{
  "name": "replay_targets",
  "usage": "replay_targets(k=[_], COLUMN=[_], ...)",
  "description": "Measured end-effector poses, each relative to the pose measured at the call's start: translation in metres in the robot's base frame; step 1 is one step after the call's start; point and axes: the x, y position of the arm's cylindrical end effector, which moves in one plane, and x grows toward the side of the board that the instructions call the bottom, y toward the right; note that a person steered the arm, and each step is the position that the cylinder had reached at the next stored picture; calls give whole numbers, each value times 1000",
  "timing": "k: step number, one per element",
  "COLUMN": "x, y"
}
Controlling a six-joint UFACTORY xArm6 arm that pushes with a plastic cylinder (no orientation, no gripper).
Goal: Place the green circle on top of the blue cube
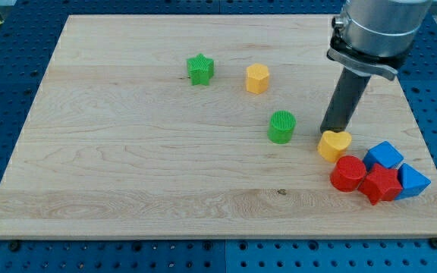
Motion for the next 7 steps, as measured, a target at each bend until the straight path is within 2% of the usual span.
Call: replay_targets(k=[1,3,5,7], x=[4,-31,-48,1], y=[0,-4,-110,-86])
